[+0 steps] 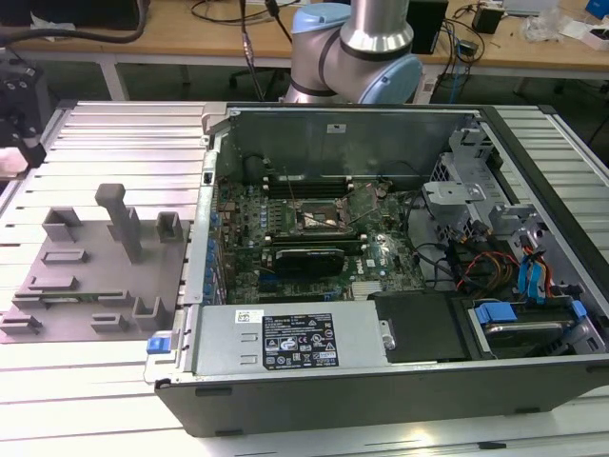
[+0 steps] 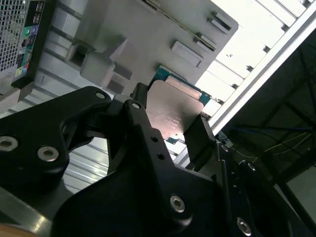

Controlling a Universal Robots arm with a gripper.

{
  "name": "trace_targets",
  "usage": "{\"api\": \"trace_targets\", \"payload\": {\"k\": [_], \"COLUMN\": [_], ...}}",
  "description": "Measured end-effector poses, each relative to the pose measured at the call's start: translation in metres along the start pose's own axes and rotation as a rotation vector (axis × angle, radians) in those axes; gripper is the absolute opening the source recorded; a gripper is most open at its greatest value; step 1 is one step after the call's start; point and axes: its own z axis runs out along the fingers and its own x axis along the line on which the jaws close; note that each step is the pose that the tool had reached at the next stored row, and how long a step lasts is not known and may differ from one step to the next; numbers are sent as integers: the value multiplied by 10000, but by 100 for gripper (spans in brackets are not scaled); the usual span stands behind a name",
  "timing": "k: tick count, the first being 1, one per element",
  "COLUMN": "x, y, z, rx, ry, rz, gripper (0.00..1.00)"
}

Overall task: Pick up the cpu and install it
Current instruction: 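Pick up the cpu and move it towards the insertion slot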

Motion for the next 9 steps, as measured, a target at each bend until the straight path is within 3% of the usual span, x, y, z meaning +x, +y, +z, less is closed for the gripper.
{"api": "trace_targets", "payload": {"k": [9], "x": [-300], "y": [-57], "z": [-1], "rx": [1], "ry": [1], "rz": [1], "gripper": [55]}}
